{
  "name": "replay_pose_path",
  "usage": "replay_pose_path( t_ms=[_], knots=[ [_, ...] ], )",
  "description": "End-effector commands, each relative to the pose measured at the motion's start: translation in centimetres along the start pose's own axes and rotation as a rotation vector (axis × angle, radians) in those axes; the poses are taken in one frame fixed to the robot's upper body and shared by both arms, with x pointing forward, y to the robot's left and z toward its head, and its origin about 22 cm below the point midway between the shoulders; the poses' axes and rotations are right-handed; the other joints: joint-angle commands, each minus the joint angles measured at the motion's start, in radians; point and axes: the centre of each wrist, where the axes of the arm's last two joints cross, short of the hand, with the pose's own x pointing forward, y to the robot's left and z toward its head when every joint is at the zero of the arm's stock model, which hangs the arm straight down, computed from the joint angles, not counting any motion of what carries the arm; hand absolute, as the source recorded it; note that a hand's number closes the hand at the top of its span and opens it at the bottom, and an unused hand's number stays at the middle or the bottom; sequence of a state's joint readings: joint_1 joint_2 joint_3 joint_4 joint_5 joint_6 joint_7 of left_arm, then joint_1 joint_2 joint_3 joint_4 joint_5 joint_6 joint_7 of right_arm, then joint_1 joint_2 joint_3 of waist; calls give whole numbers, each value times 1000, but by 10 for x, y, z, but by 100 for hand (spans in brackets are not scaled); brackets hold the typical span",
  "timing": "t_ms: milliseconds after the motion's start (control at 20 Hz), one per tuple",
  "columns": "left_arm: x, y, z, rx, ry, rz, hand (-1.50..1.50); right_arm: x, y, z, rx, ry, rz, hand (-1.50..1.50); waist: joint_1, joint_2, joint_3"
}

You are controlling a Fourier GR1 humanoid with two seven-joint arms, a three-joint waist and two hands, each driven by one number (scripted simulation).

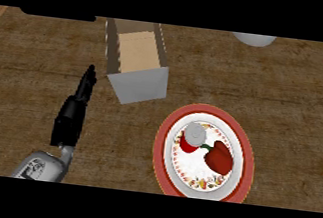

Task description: Pick the bell pepper from the plate and place it in the cardboard box

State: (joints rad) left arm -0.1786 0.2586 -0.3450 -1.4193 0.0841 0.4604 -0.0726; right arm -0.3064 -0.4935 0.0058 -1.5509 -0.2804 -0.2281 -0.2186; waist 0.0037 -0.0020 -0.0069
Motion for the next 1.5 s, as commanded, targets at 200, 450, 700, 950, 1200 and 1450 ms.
replay_pose_path(
  t_ms=[200,450,700,950,1200,1450],
  knots=[
    [-16,38,1,3,74,-149,0,32,108,-3,541,-94,-342,-150,74,9,7],
    [-14,87,3,-1,160,-162,0,-21,119,36,404,97,-53,-150,19,4,7],
    [-18,76,32,17,179,-154,0,-52,125,33,487,50,-152,-150,10,3,7],
    [-13,87,21,7,194,-157,0,-16,63,4,712,-47,269,-150,6,-1,6],
    [-3,91,18,0,178,-152,0,6,34,-13,973,18,544,-150,5,-4,5],
    [-10,69,26,6,170,-139,0,32,55,-14,1214,109,770,-150,3,-5,4]
  ],
)
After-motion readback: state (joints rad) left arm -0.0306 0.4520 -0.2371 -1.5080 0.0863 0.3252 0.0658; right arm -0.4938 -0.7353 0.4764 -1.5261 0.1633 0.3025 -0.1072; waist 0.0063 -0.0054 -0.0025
